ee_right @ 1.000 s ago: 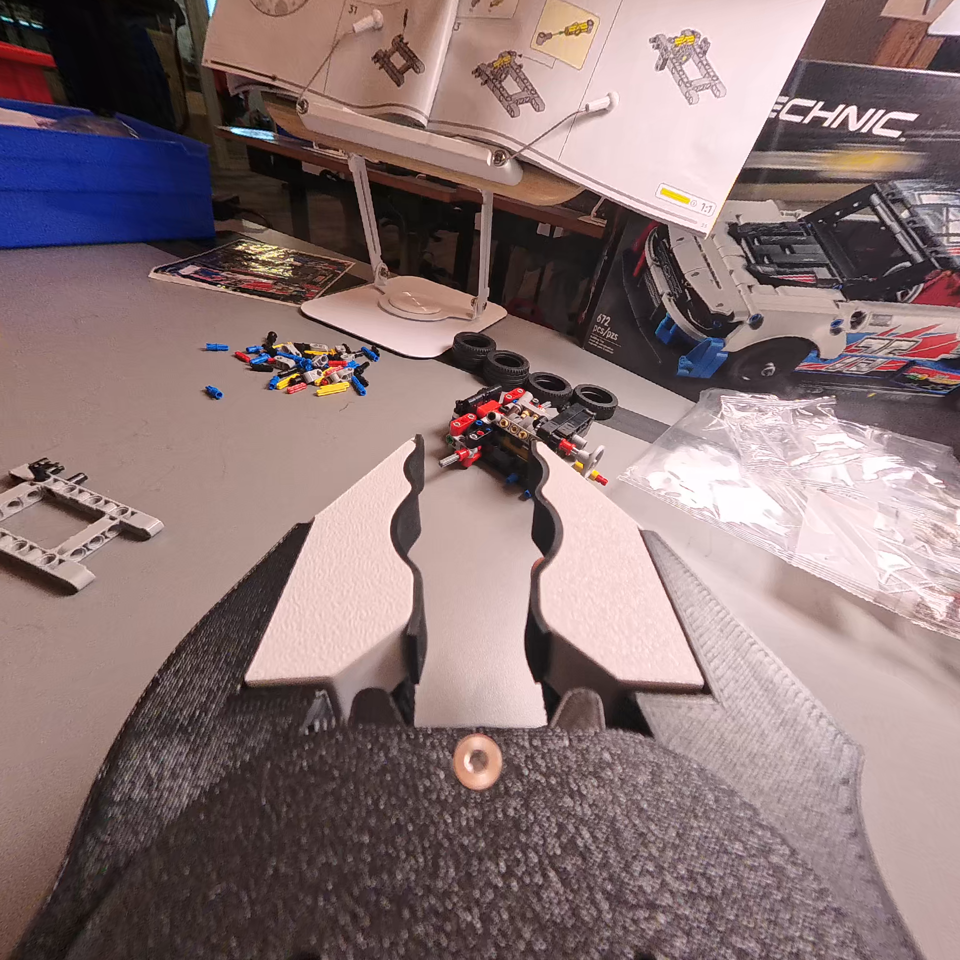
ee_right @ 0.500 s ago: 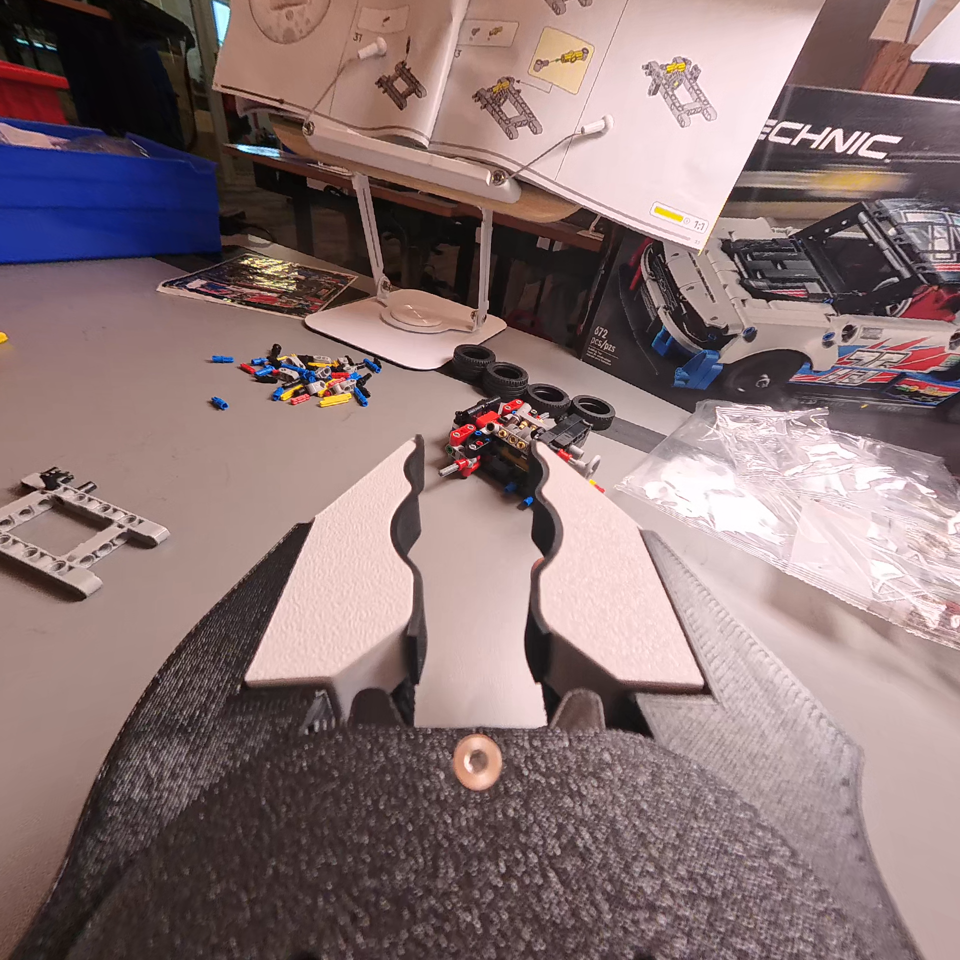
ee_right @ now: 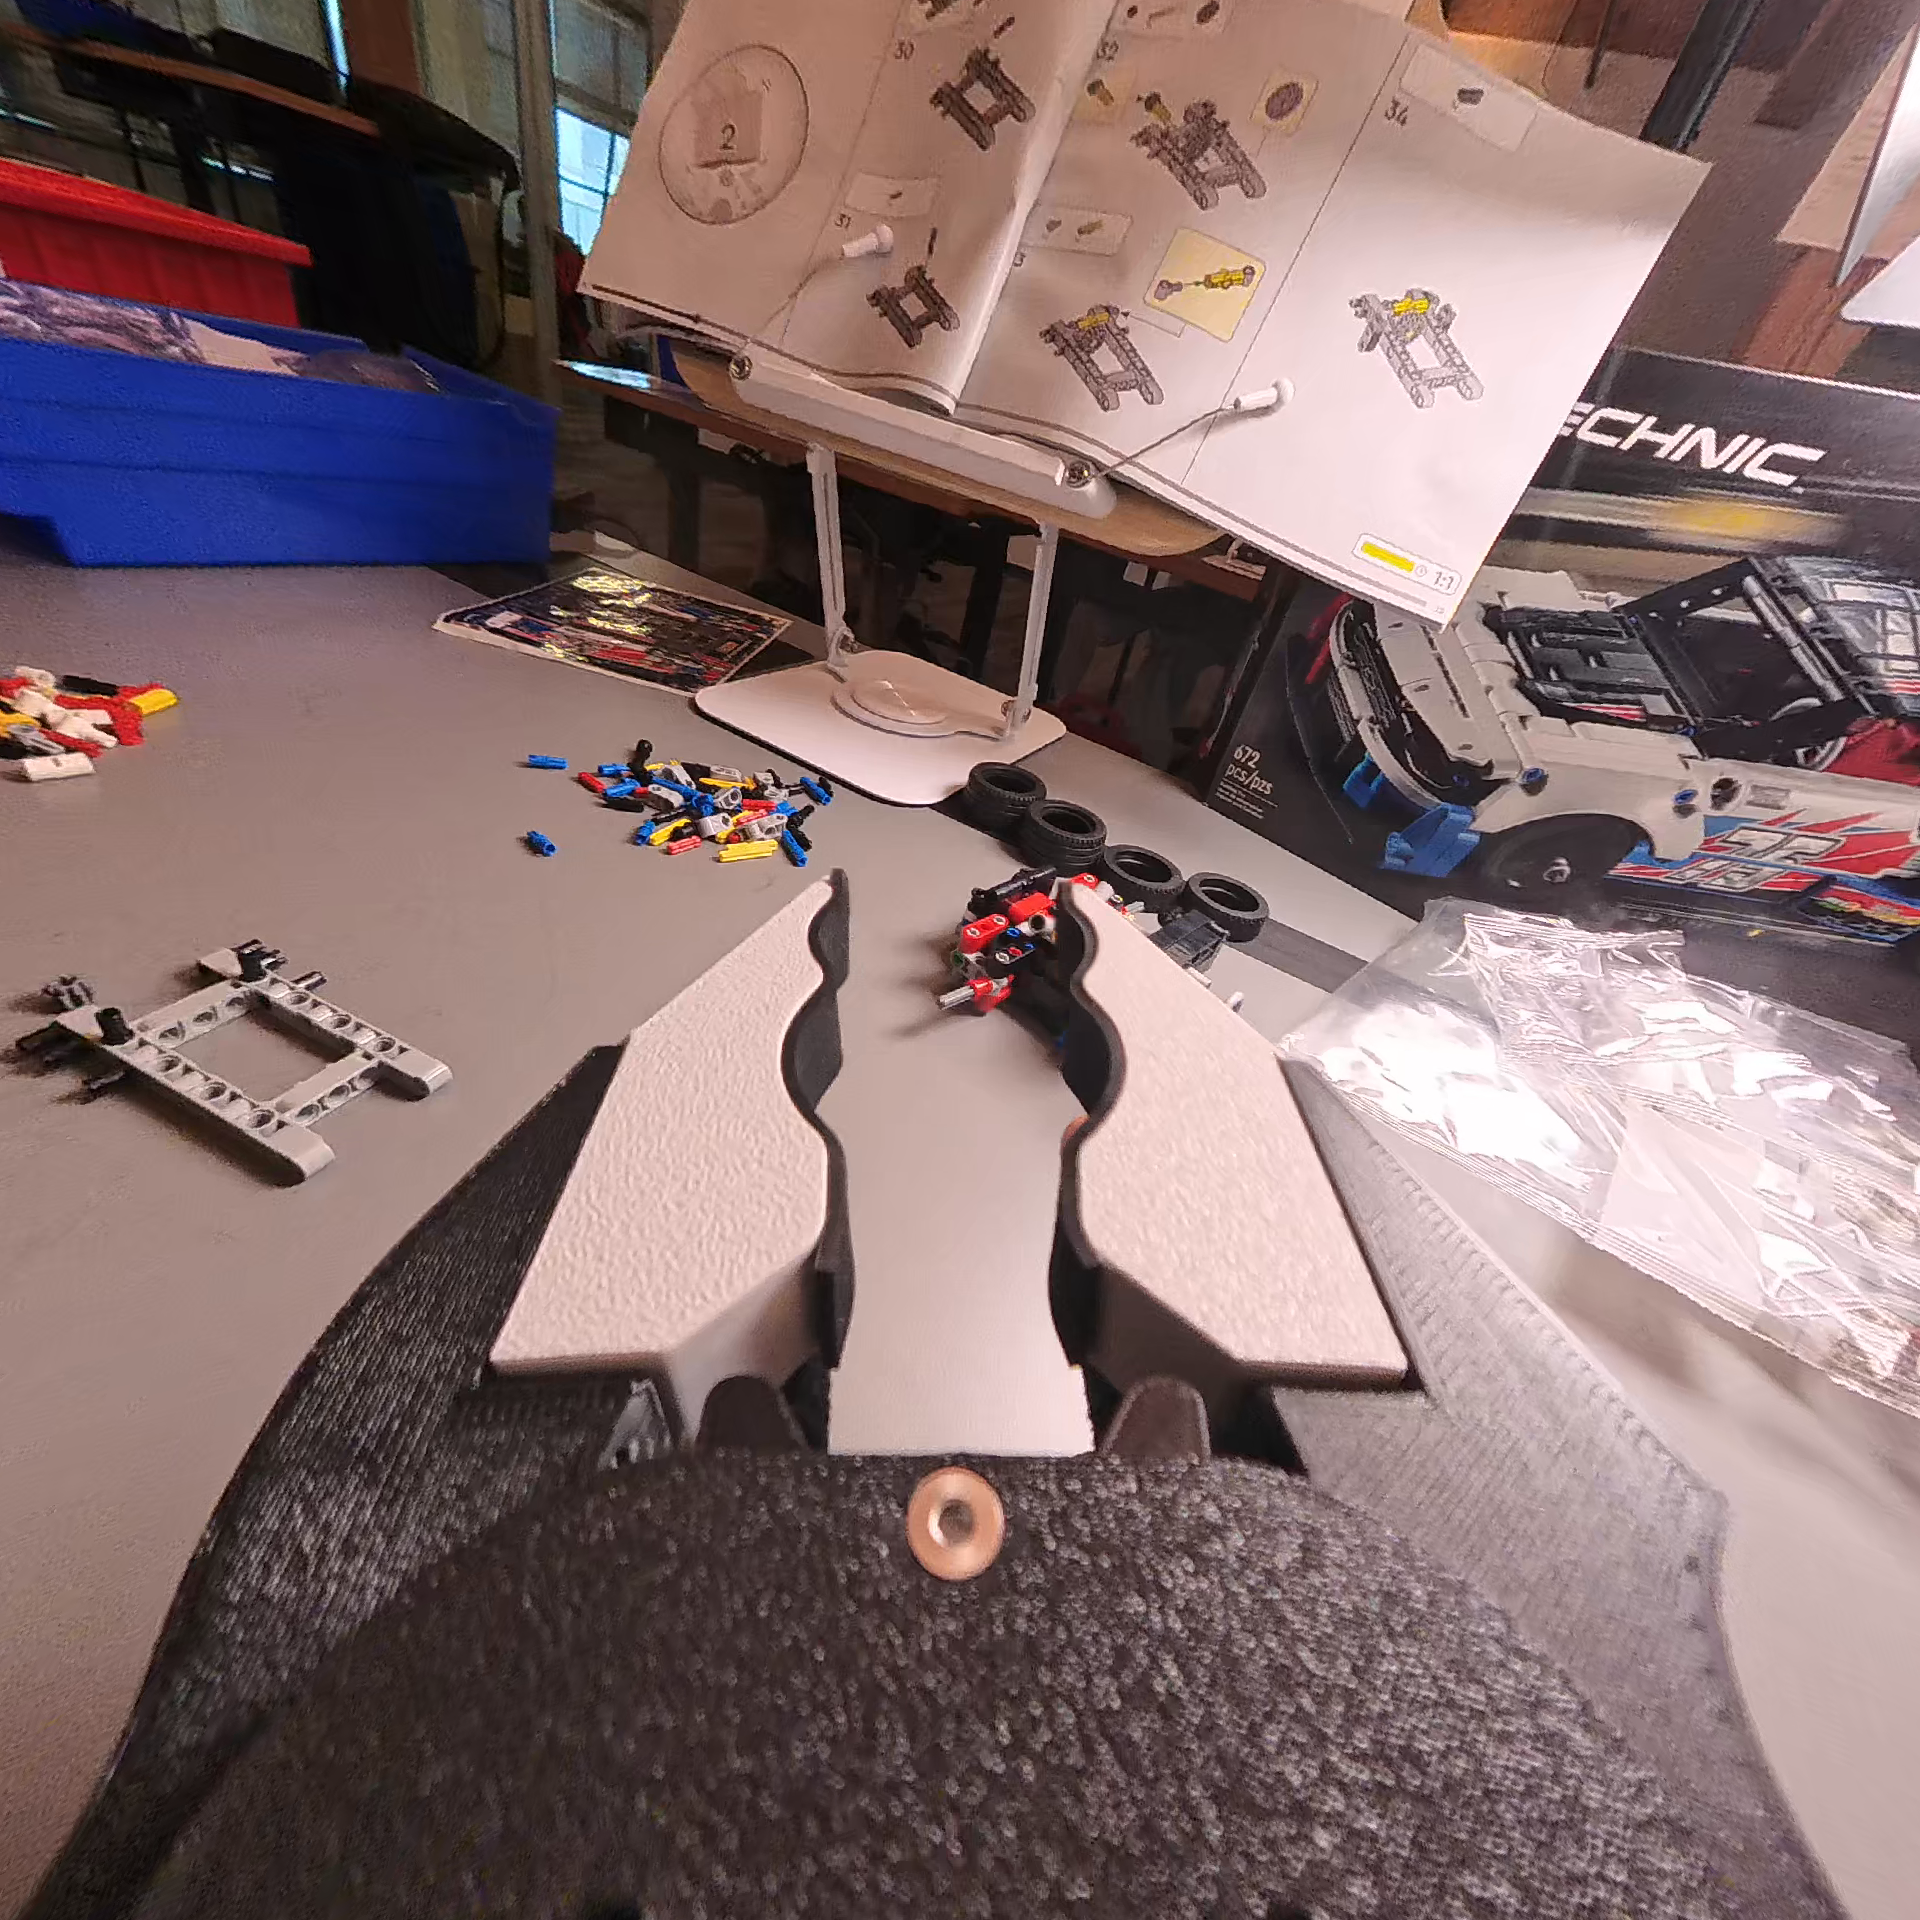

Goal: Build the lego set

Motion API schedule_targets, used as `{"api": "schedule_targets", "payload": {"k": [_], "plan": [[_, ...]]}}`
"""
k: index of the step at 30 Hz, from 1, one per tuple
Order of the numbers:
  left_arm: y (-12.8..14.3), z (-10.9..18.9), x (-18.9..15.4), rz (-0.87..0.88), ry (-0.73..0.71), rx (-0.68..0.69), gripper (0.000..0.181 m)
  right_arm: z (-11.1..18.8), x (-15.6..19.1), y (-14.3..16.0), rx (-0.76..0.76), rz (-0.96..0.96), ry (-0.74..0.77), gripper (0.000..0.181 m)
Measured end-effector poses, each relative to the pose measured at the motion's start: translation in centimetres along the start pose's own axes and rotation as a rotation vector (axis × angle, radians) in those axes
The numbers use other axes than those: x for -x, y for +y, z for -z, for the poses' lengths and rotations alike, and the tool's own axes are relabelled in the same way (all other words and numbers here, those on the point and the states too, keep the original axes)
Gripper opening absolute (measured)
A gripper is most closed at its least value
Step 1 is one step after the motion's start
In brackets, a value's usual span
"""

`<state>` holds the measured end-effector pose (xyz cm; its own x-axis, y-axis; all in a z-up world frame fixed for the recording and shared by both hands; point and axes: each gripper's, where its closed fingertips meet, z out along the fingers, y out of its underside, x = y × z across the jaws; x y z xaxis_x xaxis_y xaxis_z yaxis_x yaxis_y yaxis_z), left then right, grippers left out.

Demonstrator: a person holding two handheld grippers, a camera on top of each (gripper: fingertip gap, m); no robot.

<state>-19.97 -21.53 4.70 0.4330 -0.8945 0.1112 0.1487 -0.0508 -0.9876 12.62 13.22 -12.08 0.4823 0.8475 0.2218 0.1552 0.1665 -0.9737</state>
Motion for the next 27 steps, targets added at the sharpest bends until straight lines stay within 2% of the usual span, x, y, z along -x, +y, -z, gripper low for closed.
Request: {"api": "schedule_targets", "payload": {"k": [7,15,20,27], "plan": [[0.5,-5.4,1.5,0.031,0.103,-0.071,0.018,0.2,1.3,-0.6,-0.028,-0.003,-0.058,0.038],[2.8,-12.1,9.1,0.165,-0.071,-0.319,0.019,0.3,1.5,-0.5,-0.029,-0.012,-0.076,0.038],[5.0,-13.4,12.4,0.261,-0.066,-0.412,0.019,0.1,1.0,0.2,-0.011,-0.021,-0.067,0.038],[11.2,-14.3,13.4,0.435,-0.078,-0.379,0.018,-0.6,0.3,1.7,0.038,-0.051,-0.06,0.037]]}}
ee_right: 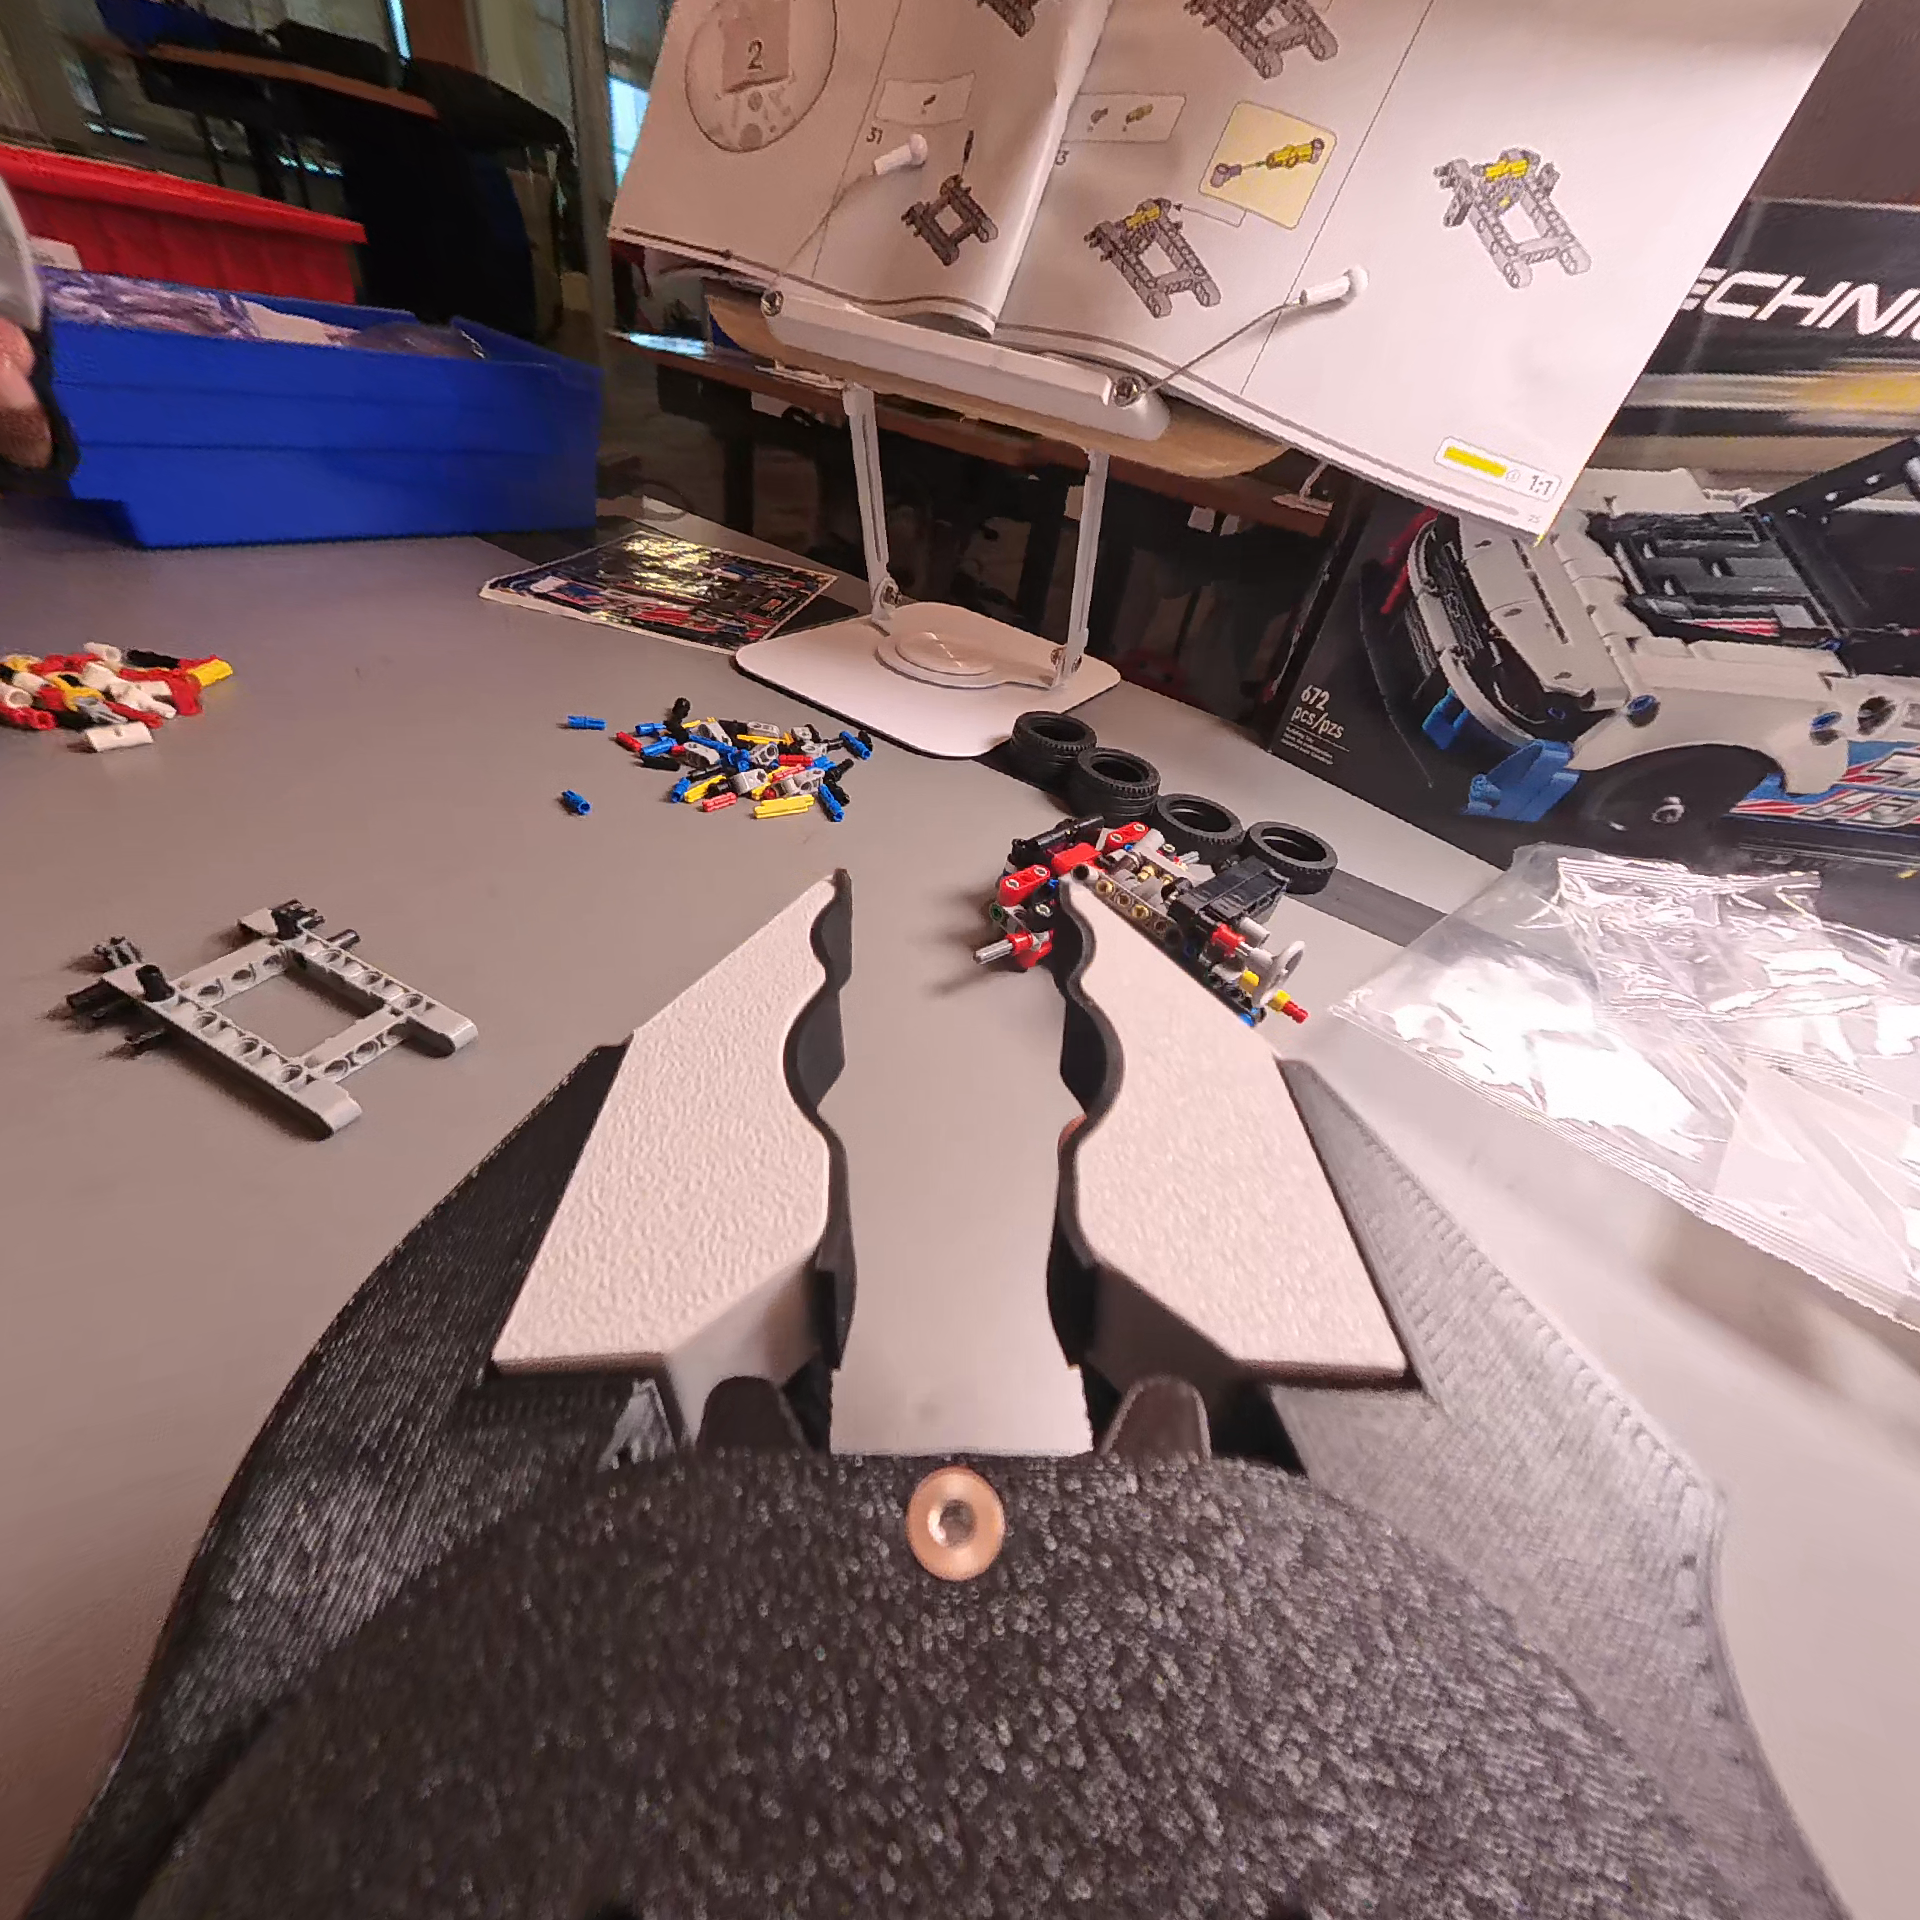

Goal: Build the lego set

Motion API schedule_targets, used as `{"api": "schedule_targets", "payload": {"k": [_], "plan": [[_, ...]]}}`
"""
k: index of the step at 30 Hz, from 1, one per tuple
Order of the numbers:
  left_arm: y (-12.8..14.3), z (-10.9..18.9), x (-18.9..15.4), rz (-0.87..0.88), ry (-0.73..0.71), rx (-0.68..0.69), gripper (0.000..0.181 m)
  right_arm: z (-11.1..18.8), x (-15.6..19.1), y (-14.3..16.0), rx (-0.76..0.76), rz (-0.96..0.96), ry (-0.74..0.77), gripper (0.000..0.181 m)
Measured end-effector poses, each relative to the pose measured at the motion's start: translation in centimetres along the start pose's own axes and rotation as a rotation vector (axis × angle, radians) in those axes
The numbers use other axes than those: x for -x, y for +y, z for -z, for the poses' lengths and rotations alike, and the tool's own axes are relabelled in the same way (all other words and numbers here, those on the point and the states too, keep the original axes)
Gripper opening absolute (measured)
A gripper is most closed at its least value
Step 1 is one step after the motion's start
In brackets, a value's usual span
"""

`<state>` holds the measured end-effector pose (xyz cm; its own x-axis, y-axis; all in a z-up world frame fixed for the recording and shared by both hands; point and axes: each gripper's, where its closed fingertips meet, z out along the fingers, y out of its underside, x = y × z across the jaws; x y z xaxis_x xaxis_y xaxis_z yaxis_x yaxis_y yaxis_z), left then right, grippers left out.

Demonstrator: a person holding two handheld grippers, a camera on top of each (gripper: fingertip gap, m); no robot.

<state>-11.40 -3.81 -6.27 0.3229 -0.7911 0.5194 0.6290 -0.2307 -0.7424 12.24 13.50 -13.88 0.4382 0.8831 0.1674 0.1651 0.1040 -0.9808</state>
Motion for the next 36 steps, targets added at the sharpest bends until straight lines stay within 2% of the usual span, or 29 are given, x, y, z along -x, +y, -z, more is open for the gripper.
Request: {"api": "schedule_targets", "payload": {"k": [9,36], "plan": [[2.9,-0.8,0.1,0.095,0.09,0.067,0.018,-0.7,-0.6,1.2,0.04,-0.026,0.01,0.037],[5.1,-1.7,-0.6,0.065,0.111,0.156,0.018,-0.3,-0.1,0.3,0.001,-0.025,-0.018,0.037]]}}
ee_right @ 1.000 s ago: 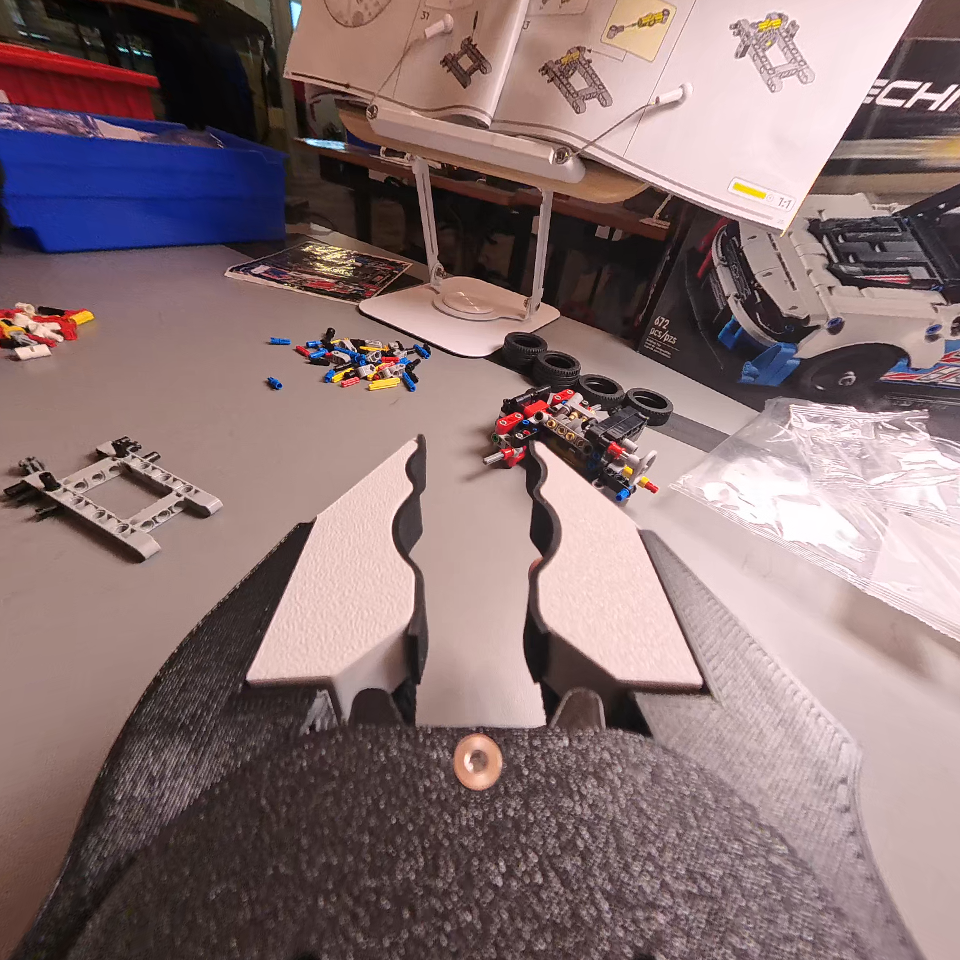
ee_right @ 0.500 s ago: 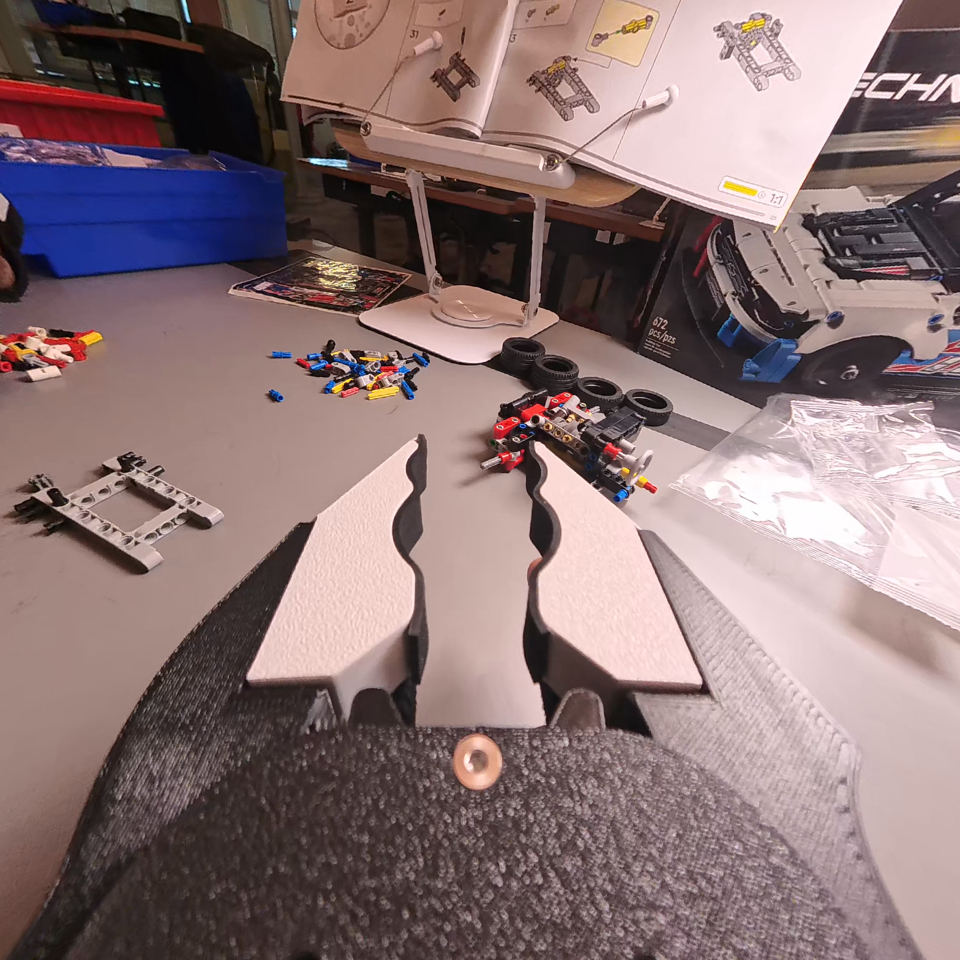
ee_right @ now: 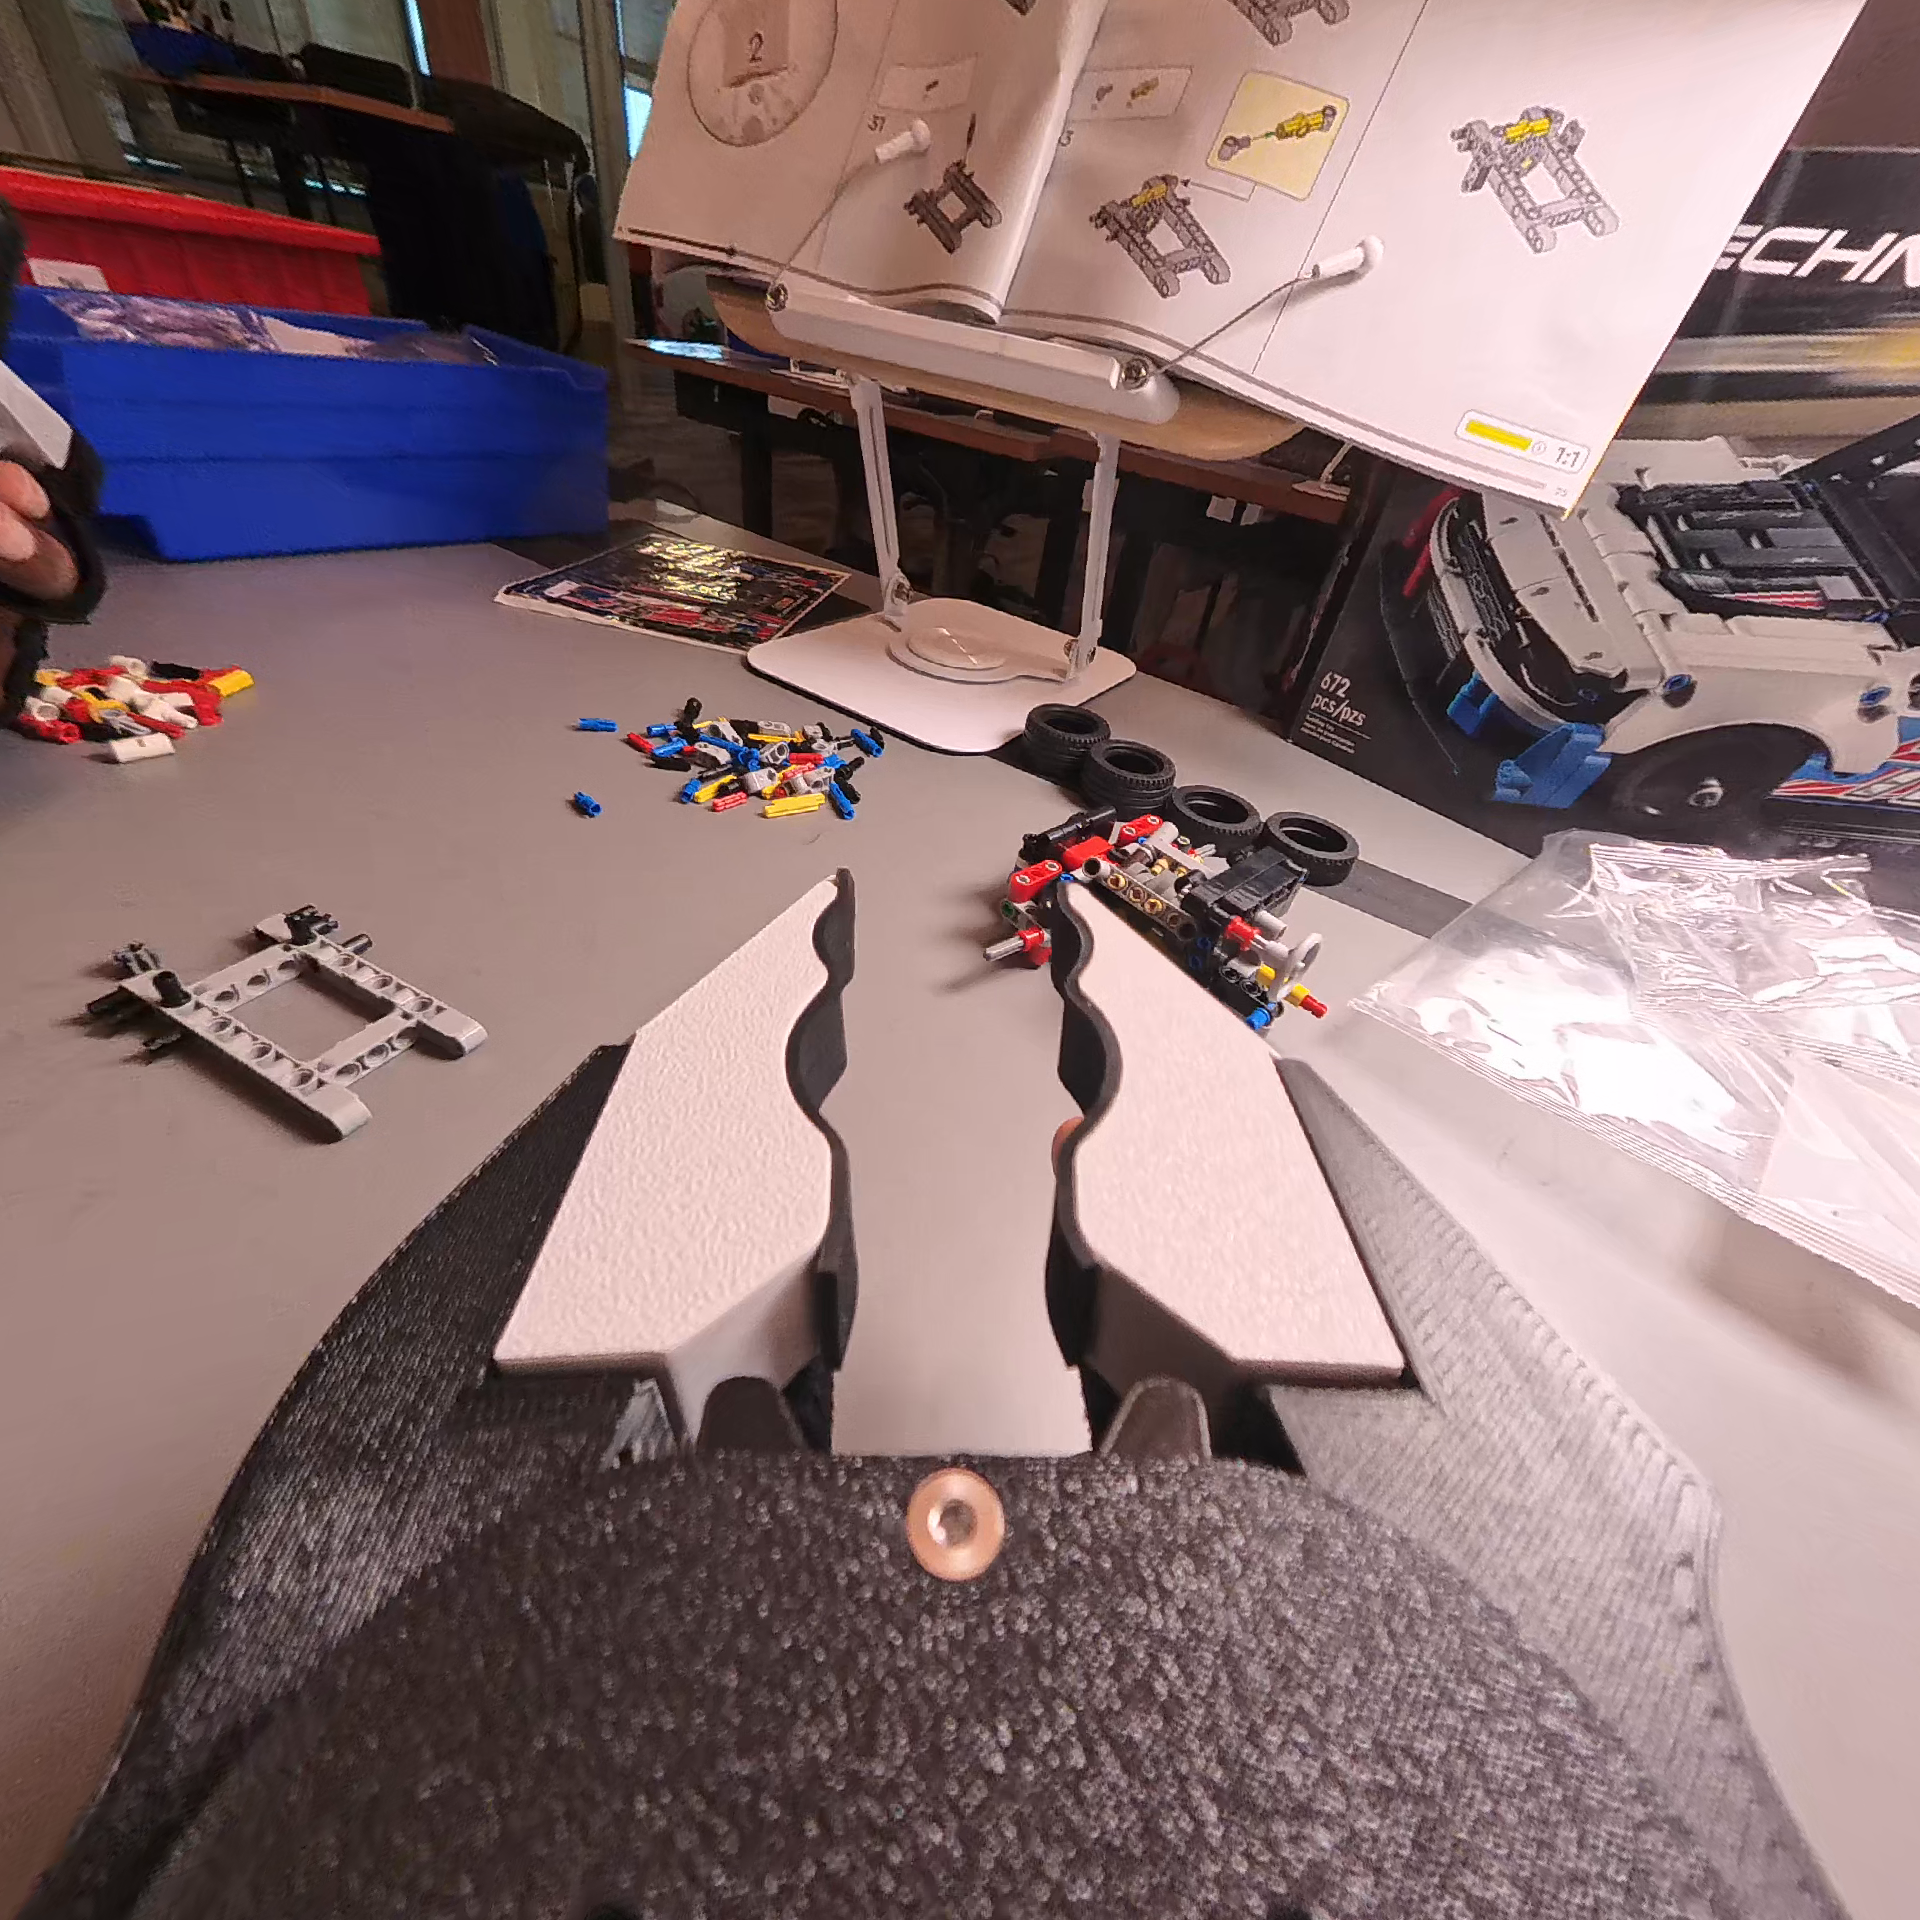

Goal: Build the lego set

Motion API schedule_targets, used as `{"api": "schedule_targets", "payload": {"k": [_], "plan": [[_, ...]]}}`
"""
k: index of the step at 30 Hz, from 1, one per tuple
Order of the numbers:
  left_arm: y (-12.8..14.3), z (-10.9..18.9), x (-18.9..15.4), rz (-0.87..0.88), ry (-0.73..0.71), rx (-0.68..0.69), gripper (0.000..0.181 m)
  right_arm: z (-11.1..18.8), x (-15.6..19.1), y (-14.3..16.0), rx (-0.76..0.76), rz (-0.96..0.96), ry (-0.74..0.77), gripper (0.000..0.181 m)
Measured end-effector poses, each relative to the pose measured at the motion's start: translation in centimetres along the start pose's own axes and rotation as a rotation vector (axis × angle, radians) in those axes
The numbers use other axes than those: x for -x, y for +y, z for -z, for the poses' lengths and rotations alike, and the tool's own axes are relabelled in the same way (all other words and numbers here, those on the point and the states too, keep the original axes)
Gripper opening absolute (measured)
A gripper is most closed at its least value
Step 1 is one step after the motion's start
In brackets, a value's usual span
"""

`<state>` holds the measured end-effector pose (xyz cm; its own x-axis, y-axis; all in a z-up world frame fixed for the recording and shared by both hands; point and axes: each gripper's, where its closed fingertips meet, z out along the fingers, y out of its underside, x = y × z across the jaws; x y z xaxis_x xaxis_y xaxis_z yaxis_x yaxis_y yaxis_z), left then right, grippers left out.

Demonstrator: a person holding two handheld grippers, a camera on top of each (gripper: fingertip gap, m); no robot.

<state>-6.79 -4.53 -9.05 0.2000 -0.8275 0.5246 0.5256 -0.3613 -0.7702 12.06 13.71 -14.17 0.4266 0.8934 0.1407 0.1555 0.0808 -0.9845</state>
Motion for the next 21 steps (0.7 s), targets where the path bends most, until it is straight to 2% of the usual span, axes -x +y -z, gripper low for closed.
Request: {"api": "schedule_targets", "payload": {"k": [15,21], "plan": [[1.4,-0.9,-1.1,0.006,0.069,0.072,0.018,0.3,1.8,-0.7,-0.019,0.038,-0.073,0.029],[0.7,-0.4,-0.3,0.016,0.044,0.025,0.018,0.4,2.0,-0.7,-0.021,0.038,-0.089,0.027]]}}
